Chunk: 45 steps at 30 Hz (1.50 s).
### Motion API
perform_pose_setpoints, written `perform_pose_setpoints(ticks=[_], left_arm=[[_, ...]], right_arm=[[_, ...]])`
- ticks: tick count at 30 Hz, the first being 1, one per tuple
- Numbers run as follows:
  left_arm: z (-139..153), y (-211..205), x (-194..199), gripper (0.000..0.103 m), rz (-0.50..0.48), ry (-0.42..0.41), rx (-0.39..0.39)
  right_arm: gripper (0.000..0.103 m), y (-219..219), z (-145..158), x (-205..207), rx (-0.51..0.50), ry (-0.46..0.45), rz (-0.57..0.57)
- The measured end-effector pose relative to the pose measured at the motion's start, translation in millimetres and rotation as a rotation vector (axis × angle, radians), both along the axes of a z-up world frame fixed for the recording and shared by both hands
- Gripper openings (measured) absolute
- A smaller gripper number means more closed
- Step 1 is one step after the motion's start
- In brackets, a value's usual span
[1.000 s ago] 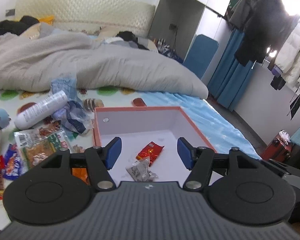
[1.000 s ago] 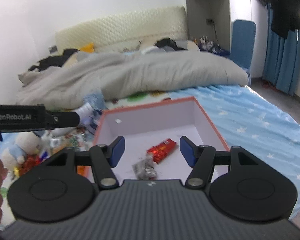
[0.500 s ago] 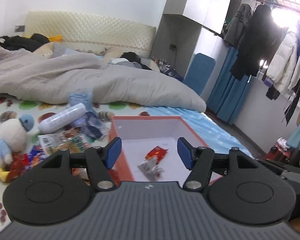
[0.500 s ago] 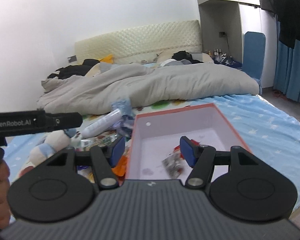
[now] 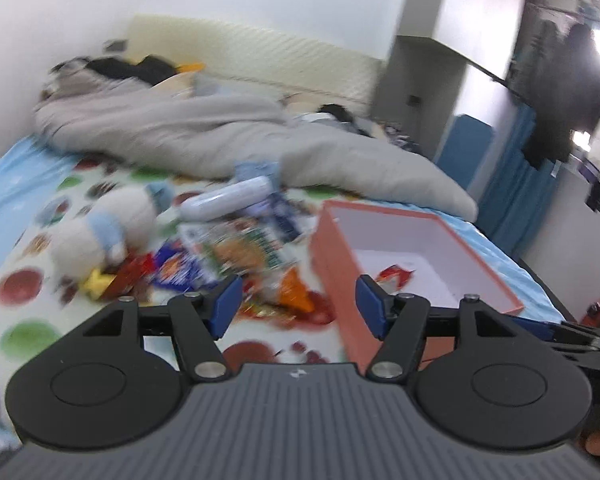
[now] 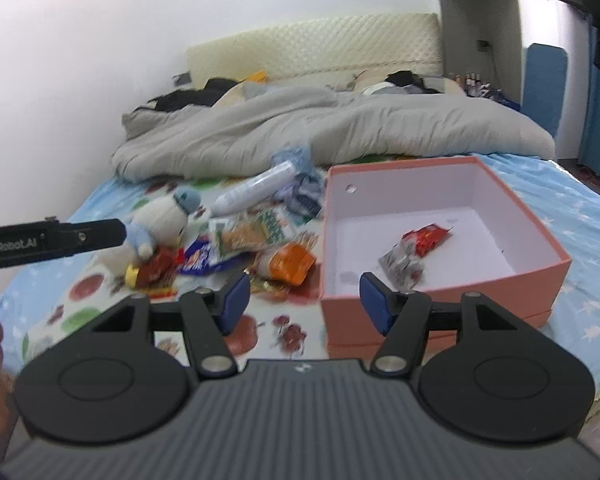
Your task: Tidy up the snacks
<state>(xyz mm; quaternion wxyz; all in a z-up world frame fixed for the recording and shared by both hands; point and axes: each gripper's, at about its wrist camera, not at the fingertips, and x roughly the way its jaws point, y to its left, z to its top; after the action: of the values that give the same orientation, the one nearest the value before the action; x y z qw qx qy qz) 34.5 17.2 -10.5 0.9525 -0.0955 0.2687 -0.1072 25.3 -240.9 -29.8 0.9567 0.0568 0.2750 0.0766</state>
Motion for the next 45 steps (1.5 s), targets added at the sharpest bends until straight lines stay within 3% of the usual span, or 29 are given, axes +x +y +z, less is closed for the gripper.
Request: perform_pose_setpoints(ticks=[9,18,27,30,35,45], left_arm=[[-44,37,-7,0.075,0.116,0.104,-0.063],[-76,62,43,0.075,0.19,0.133,-0.019],[-93,73,89,0.075,0.125,0.145,0.13],[-103,76,110,0.075,0.1,0.17,0.196],[-122,87,147,0.074,0.064,0.187,0.283],[-151,100,207,0.074,0.013,0.174,0.432]], right_arm=[[0.063,26,-24,-9,-0.036,0.068,0.06],[0.063,49,-36,12,-0.09,0.067,0.13],[0.062,83,-62,48,-0.112,0.131,0.177],[0.056,93,-74,65,-0.131,0.151,0.185],[0.043,108,-99,94,-0.211,0.2,0.201],[0.039,126,-136,145,-0.467,0.193,0.178]])
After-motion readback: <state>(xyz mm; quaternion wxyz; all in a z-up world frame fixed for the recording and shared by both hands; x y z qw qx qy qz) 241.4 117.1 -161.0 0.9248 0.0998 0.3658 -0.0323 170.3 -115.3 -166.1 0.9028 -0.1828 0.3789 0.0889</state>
